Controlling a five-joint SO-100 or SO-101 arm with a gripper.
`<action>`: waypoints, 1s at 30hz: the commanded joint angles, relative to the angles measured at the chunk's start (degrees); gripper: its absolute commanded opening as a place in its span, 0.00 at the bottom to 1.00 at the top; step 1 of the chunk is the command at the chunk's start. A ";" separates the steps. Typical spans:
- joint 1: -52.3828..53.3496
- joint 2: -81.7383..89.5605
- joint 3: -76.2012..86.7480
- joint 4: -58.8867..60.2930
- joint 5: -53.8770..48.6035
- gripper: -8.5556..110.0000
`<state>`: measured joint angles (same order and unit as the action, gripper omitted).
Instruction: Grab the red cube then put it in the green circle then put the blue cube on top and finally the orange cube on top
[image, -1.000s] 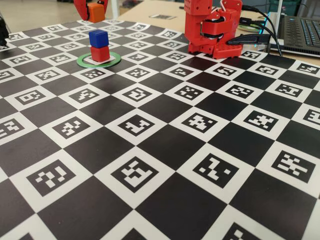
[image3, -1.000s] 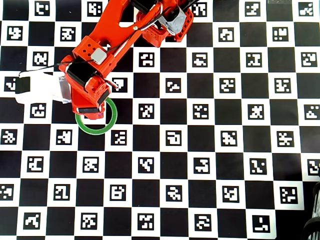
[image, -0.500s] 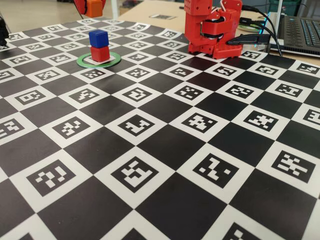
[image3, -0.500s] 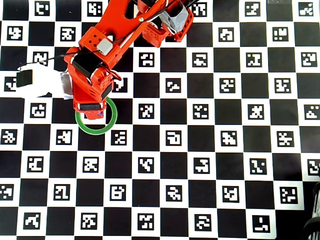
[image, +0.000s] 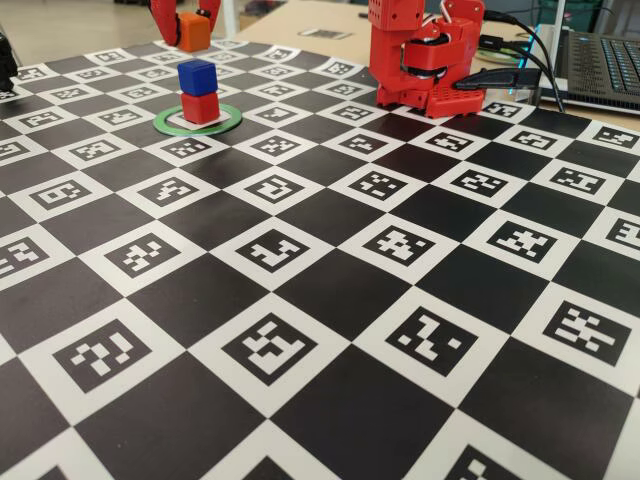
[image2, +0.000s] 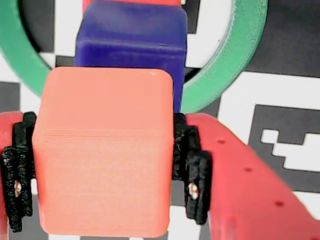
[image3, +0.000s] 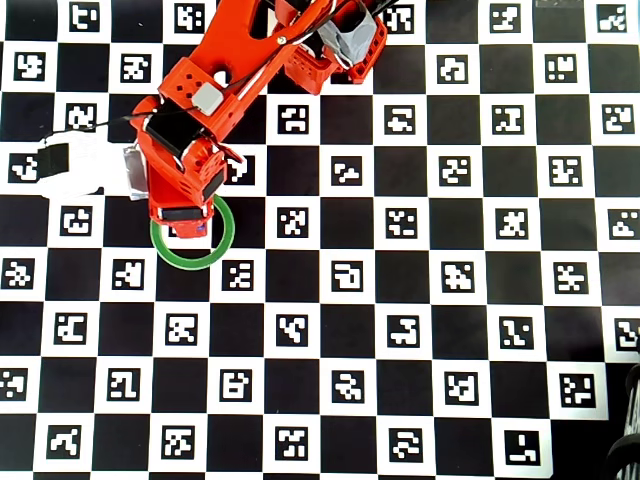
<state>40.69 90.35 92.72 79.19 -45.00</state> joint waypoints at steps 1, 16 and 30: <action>0.62 5.89 -0.44 -0.70 -0.26 0.15; 0.35 5.98 1.93 -2.55 0.09 0.15; 0.35 5.62 3.08 -3.87 0.00 0.15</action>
<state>40.78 90.35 95.98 76.11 -45.00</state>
